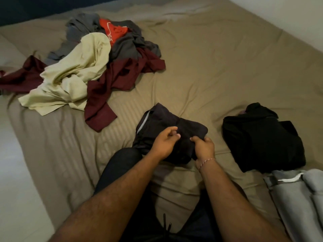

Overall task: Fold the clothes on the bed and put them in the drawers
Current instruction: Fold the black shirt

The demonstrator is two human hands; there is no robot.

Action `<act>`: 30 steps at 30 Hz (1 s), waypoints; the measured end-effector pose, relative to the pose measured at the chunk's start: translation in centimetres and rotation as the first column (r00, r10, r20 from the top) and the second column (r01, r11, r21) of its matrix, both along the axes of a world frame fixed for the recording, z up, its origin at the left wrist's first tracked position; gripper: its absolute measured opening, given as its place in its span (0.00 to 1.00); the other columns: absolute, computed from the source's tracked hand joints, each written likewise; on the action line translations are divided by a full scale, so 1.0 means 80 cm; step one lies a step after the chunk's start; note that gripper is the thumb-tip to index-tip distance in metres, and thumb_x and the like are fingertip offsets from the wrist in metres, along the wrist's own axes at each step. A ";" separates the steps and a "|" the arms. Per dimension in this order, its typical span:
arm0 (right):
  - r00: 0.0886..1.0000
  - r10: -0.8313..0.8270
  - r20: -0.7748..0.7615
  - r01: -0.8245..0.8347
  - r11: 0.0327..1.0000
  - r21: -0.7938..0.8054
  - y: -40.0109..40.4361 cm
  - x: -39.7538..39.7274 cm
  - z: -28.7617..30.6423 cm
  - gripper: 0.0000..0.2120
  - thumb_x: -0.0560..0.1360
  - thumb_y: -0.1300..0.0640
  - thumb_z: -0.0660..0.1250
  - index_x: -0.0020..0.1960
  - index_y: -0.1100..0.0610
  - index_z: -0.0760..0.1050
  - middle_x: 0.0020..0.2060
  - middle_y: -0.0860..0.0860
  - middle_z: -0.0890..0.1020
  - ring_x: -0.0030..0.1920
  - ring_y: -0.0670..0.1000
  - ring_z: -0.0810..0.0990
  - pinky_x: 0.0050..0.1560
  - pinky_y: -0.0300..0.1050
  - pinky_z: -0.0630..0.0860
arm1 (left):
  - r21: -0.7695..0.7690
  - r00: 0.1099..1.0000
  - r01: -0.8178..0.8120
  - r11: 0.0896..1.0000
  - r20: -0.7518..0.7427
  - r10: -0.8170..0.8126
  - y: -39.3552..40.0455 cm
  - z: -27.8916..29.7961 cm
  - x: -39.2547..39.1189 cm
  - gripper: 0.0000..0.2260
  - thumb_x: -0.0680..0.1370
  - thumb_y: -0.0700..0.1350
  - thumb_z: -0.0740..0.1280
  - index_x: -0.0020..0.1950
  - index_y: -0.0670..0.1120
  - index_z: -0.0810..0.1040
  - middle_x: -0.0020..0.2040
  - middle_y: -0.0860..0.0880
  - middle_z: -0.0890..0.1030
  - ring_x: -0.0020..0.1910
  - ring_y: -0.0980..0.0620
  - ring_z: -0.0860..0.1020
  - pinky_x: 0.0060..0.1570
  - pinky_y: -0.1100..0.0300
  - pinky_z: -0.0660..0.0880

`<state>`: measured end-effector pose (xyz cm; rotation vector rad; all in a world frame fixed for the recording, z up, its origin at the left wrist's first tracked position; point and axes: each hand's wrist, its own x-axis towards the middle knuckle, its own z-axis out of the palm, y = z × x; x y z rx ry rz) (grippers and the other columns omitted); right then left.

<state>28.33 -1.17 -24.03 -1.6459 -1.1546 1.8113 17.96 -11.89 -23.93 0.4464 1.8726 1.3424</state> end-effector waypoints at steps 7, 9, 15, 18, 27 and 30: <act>0.905 0.425 -0.031 -0.403 0.878 0.258 -0.058 -0.123 0.038 0.19 0.75 0.58 0.75 0.64 0.53 0.75 0.38 0.49 0.84 0.39 0.44 0.84 0.46 0.41 0.80 | 0.095 0.751 -0.605 0.791 0.397 0.527 -0.052 0.019 -0.113 0.09 0.86 0.47 0.59 0.59 0.49 0.79 0.48 0.51 0.84 0.44 0.54 0.82 0.41 0.60 0.77; 0.884 0.459 0.089 -0.465 0.846 0.262 -0.069 -0.128 0.027 0.22 0.73 0.52 0.77 0.65 0.48 0.75 0.42 0.46 0.83 0.45 0.46 0.84 0.48 0.39 0.77 | 0.049 0.759 -0.632 0.774 0.245 0.604 -0.075 0.009 -0.144 0.13 0.84 0.44 0.62 0.67 0.42 0.77 0.49 0.50 0.79 0.43 0.55 0.77 0.43 0.60 0.74; 0.953 0.239 0.185 -0.236 0.971 -0.035 -0.066 -0.108 -0.026 0.36 0.70 0.55 0.79 0.73 0.56 0.67 0.65 0.57 0.78 0.60 0.58 0.82 0.61 0.55 0.81 | -0.096 0.946 -0.322 0.942 -0.081 0.315 -0.089 -0.026 -0.149 0.19 0.82 0.45 0.68 0.73 0.50 0.75 0.64 0.50 0.80 0.62 0.48 0.80 0.66 0.48 0.76; 0.957 0.275 -0.090 -0.288 0.935 -0.205 -0.074 -0.118 -0.033 0.28 0.72 0.59 0.78 0.69 0.56 0.72 0.57 0.55 0.85 0.53 0.56 0.87 0.50 0.51 0.85 | -0.141 0.967 -0.253 0.957 -0.074 0.245 -0.078 -0.028 -0.142 0.29 0.79 0.49 0.72 0.79 0.51 0.68 0.71 0.46 0.75 0.66 0.47 0.78 0.68 0.45 0.76; 0.647 0.741 0.176 -0.724 0.526 0.446 -0.096 -0.154 0.022 0.28 0.75 0.63 0.70 0.72 0.44 0.74 0.59 0.47 0.83 0.59 0.48 0.82 0.59 0.49 0.80 | 0.239 0.789 -0.364 0.900 0.594 0.161 -0.062 0.007 -0.123 0.26 0.79 0.58 0.71 0.74 0.50 0.74 0.69 0.42 0.80 0.65 0.46 0.81 0.63 0.48 0.79; 0.429 0.687 0.586 -0.849 0.085 0.522 -0.095 -0.125 0.043 0.32 0.74 0.56 0.68 0.77 0.44 0.67 0.56 0.46 0.77 0.58 0.51 0.78 0.57 0.56 0.78 | 0.271 0.647 -0.525 0.807 0.743 0.171 -0.046 0.015 -0.107 0.24 0.82 0.55 0.67 0.70 0.40 0.78 0.65 0.38 0.81 0.64 0.40 0.81 0.66 0.45 0.77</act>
